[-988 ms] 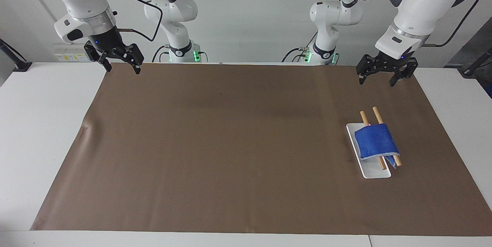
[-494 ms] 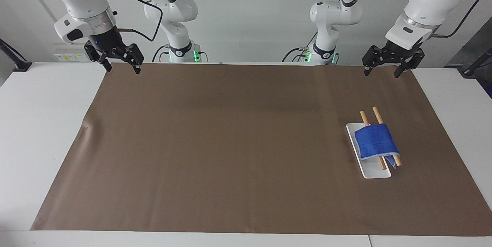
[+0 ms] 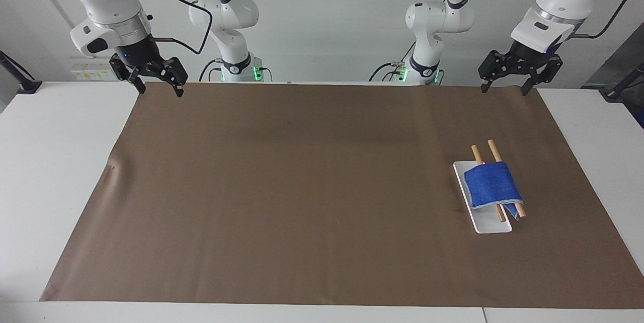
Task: Right arm passes towel to left arm to hang
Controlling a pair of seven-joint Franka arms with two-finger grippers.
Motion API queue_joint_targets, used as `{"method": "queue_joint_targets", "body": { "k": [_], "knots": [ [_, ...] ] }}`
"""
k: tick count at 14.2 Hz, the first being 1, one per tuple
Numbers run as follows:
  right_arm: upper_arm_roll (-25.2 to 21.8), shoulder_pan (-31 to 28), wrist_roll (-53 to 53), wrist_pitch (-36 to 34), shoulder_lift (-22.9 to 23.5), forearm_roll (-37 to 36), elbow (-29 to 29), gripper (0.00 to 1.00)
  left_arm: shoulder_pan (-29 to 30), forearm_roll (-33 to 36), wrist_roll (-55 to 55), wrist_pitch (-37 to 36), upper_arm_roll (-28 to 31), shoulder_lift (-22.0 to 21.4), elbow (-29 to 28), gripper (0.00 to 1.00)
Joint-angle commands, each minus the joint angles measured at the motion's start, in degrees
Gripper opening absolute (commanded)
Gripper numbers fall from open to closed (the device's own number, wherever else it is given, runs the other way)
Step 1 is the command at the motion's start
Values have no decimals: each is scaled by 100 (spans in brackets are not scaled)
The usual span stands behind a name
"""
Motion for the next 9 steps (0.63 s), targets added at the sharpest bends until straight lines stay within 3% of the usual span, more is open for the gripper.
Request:
{"method": "queue_joint_targets", "body": {
  "k": [1,9],
  "knots": [
    [1,-42,-31,-2,-109,23,-138,100,60,-49,77,-157,-28,-35,52,100],
    [9,-16,57,-72,-47,226,73,100,60,-32,42,-140,-28,-35,43,100]
  ]
}}
